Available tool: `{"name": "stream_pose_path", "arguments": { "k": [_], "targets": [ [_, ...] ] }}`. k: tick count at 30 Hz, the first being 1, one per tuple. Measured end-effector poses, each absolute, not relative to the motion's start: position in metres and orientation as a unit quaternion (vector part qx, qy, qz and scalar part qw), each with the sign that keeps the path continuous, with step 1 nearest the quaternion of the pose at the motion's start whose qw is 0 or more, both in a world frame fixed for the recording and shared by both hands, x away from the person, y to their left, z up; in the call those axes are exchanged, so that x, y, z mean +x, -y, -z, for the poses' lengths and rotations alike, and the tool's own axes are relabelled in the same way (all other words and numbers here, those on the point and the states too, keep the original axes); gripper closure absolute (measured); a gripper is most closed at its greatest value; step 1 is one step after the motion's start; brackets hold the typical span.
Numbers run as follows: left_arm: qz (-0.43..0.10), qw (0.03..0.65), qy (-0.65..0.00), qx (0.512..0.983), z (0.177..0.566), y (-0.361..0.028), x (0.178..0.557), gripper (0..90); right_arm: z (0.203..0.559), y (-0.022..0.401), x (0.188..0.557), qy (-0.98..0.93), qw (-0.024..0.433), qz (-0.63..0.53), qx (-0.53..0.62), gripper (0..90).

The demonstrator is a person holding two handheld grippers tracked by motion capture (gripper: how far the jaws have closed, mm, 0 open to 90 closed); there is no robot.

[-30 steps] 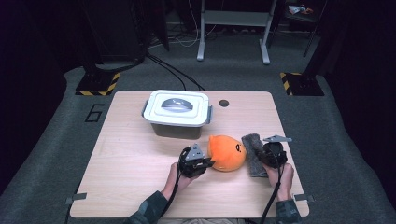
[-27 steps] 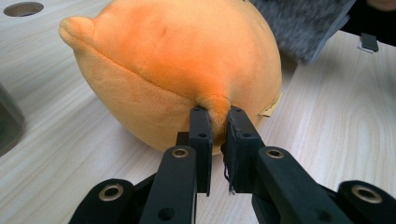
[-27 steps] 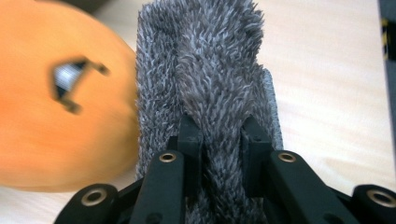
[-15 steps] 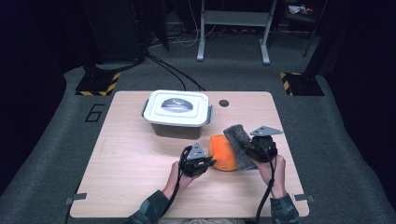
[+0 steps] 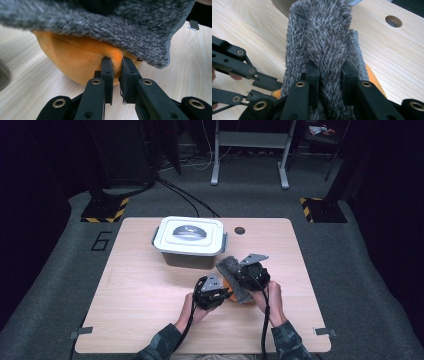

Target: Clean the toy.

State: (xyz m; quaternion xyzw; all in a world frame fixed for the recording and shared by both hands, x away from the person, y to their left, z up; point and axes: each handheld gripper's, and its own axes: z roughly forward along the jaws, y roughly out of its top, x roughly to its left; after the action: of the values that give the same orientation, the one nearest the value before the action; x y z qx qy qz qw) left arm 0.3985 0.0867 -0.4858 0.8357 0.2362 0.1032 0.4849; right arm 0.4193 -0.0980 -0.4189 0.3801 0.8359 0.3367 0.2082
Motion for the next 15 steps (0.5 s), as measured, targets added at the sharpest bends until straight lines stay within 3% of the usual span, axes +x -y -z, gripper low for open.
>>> {"name": "stream_pose_path", "arguments": {
  "k": [15],
  "targets": [
    [-0.101,0.487,-0.242,0.833,0.487,-0.087,0.4,81.6,0.419,0.124,0.415,-0.815,0.226,-0.338,0.413,73.2]
  ]
}}
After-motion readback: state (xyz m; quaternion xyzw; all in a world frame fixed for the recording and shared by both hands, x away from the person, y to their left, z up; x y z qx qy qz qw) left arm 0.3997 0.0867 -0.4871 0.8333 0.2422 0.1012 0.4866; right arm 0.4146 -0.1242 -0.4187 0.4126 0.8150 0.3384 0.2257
